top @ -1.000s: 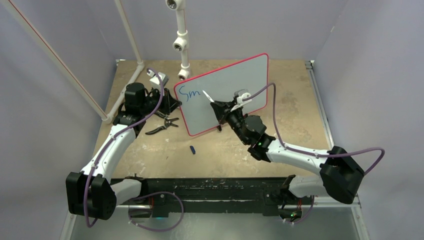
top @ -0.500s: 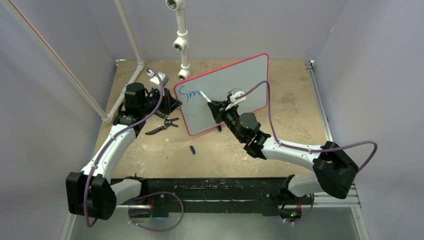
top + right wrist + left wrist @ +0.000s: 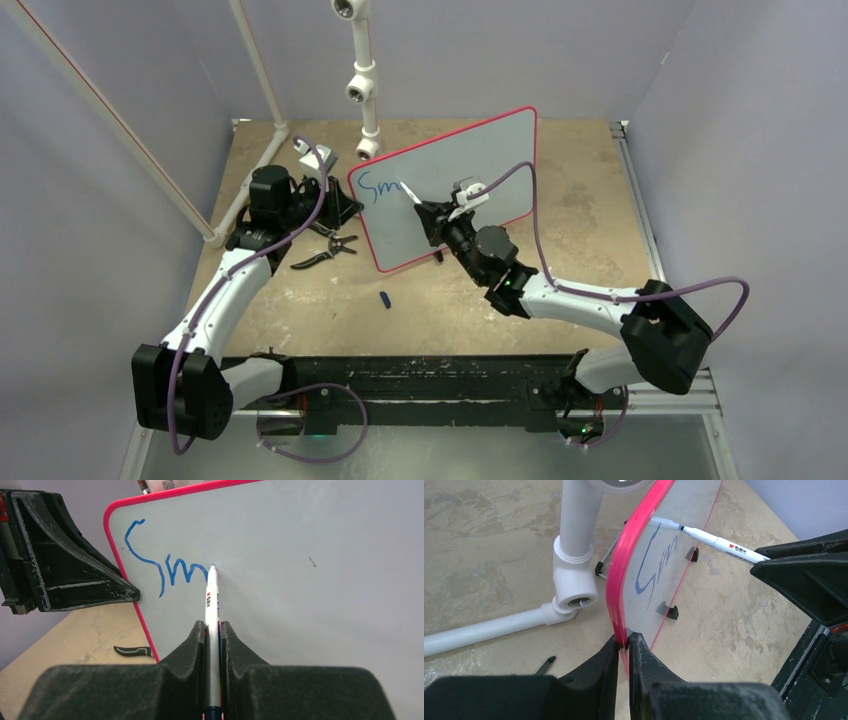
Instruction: Write a sentence on the whiteboard
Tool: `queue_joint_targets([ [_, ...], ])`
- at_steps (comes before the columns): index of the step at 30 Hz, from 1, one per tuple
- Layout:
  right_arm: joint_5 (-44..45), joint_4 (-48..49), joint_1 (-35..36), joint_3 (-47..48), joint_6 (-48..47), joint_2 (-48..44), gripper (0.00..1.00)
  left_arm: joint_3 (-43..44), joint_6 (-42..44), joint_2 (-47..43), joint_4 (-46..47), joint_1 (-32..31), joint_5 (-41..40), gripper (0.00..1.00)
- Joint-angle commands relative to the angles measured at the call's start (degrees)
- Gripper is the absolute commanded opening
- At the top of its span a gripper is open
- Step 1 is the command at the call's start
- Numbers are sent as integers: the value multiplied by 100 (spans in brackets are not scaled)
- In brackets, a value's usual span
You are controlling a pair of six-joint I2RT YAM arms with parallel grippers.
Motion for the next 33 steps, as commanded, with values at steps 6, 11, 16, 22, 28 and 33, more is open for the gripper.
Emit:
queue_joint_targets([
  [6,383,250,6,-102,-7,-28,0,-17,85,-75,119,7,-7,0],
  [11,235,153,9,-235,163,-1,0,-18,76,-76,130,7,13,0],
  [16,209,139,24,-310,235,4,0,-20,73,-85,132,7,17,0],
  [22,213,59,95,-280,164,-225,0,-24,76,-92,131,7,20,0],
  [28,226,-84,182,-119,24,-507,0,-21,67,-85,140,7,21,0],
  [33,335,-150,183,139,-117,-409,0,-29,67,-85,143,7,18,0],
])
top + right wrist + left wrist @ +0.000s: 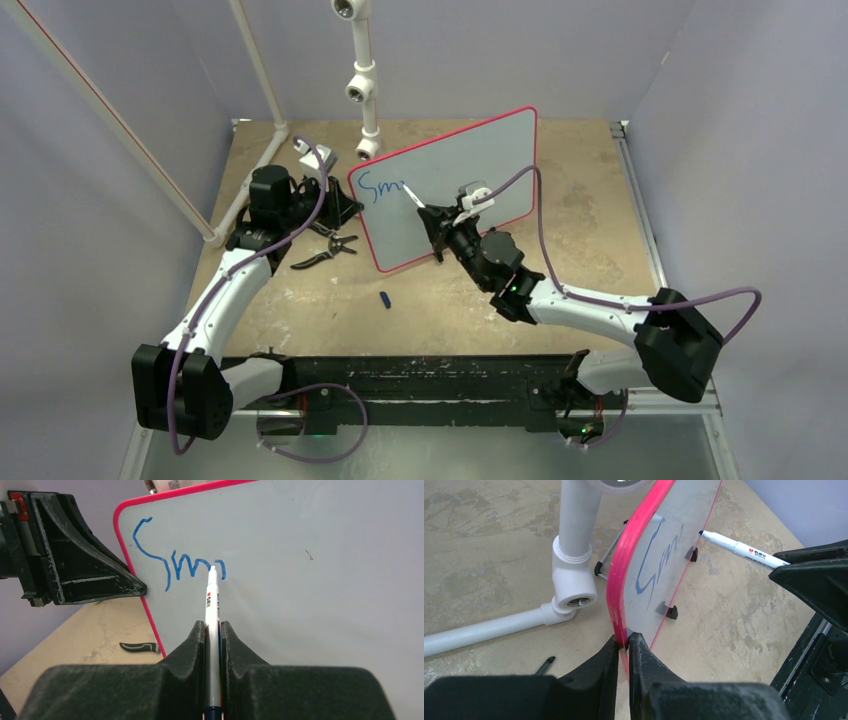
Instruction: Write a sentence on the whiteboard
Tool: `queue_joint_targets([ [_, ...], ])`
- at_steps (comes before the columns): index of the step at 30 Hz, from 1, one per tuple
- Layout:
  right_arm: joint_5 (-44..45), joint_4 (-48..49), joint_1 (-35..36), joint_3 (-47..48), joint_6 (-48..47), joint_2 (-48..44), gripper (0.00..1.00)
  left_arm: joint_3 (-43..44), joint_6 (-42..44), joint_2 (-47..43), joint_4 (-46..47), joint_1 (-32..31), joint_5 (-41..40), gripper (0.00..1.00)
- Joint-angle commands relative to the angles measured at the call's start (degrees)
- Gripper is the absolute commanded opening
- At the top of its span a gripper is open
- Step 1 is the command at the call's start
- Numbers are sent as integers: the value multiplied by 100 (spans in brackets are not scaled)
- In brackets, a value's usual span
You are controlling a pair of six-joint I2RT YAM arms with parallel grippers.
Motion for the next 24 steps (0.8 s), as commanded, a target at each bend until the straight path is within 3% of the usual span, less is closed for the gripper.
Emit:
queue_joint_targets([
  [1,198,-7,23,405,-217,18,0,-26,70,-89,139,7,-4,0],
  [17,256,324,23,690,-464,552,0,-29,72,-80,148,7,-3,0],
  [24,322,454,23,496,-564,134,0,-24,71,-76,148,7,9,0],
])
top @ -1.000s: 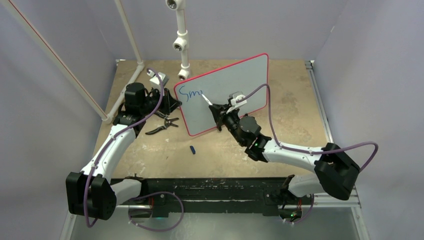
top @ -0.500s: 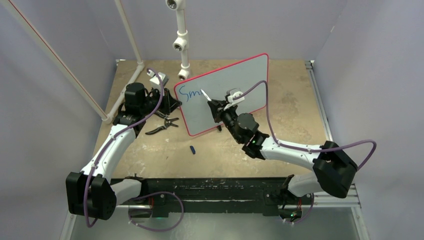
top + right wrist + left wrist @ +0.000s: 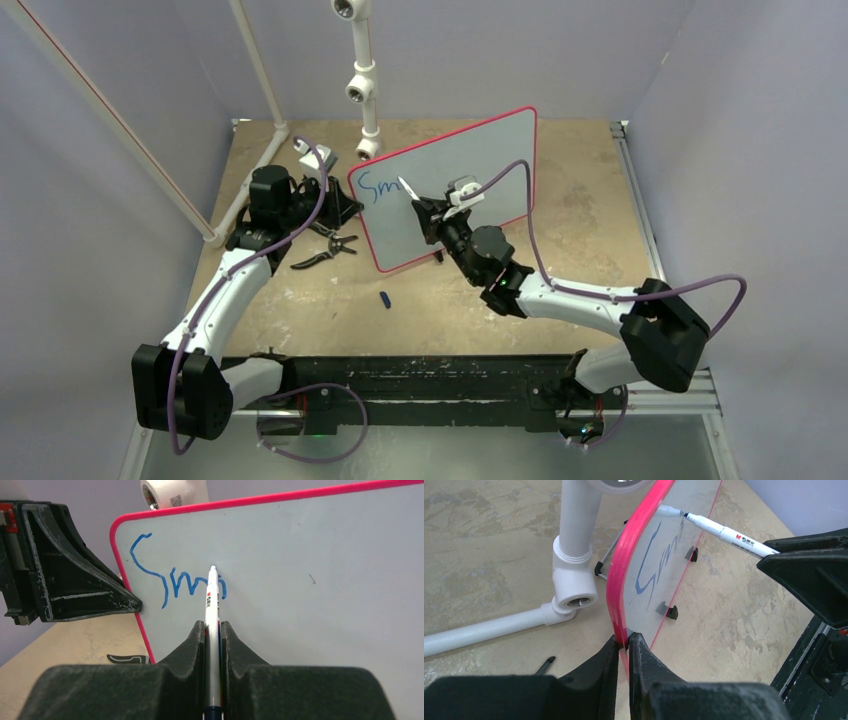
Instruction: Write a sentence on the whiteboard
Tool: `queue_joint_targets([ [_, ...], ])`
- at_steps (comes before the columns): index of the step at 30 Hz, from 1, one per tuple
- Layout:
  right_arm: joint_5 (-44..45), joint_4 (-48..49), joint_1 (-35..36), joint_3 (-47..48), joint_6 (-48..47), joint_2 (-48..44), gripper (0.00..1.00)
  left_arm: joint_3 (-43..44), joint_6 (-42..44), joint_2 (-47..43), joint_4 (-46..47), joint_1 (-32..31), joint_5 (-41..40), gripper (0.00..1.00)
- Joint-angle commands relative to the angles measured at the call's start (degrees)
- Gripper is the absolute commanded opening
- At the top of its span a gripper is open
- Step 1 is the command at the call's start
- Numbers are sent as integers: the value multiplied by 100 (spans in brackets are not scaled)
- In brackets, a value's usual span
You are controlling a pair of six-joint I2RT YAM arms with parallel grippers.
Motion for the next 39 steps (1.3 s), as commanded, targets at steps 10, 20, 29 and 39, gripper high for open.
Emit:
queue_joint_targets([
  [10,178,106,-70,233,-239,-256,0,-26,50,-65,154,7,27,0],
  [20,222,133,-232,348,-280,-21,0,-37,52,-82,156,6,41,0],
  [29,371,165,-223,-115,5,-37,0,-34,38,-102,163,0,58,0],
  [39,272,-32,-75,-447,331,1,0,-37,36,-107,172,-2,59,0],
])
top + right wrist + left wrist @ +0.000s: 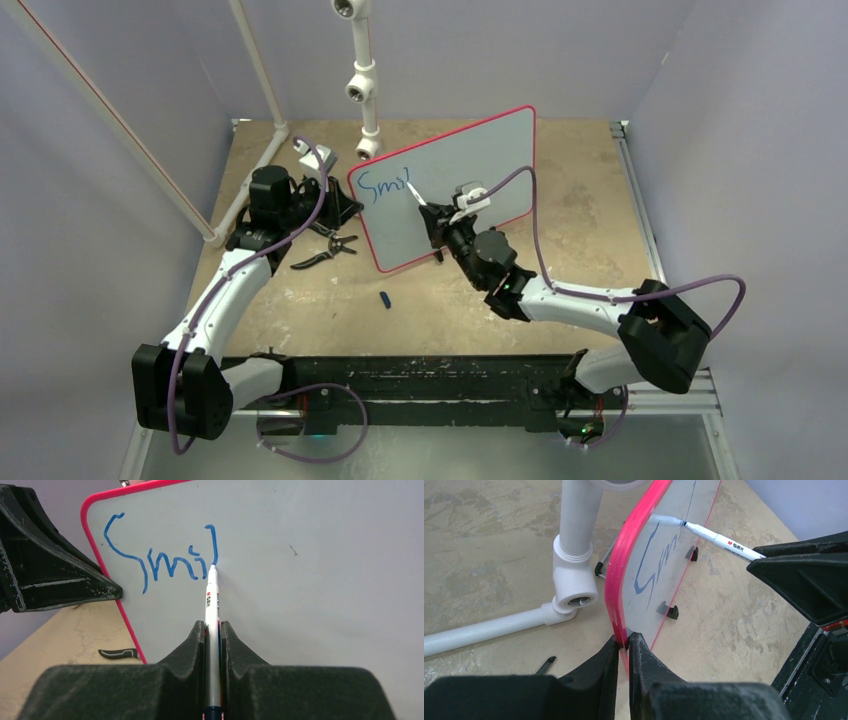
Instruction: Write a sentence on the whiteboard
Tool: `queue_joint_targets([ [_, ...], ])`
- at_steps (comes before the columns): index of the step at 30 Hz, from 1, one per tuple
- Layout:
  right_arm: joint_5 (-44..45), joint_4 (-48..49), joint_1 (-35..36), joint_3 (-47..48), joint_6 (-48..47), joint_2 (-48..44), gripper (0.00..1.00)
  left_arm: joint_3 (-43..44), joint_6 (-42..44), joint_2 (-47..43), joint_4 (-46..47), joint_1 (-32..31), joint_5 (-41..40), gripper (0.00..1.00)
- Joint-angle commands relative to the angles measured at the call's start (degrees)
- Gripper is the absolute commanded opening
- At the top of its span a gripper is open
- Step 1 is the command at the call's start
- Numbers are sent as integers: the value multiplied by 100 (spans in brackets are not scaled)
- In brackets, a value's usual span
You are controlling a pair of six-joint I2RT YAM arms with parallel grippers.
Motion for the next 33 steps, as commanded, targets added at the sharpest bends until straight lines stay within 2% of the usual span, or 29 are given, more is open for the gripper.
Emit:
queue_joint_targets([
  [1,151,-176,40,-125,163,41,0,-15,40,-110,141,-2,56,0],
  [15,557,-399,50,-140,115,-453,0,-25,38,-111,141,-2,52,0],
  [21,357,-222,49,-78,-76,-733,0,-25,41,-120,141,-2,35,0],
  [33,82,-77,33,105,-216,-276,0,-25,41,-83,141,-2,34,0],
])
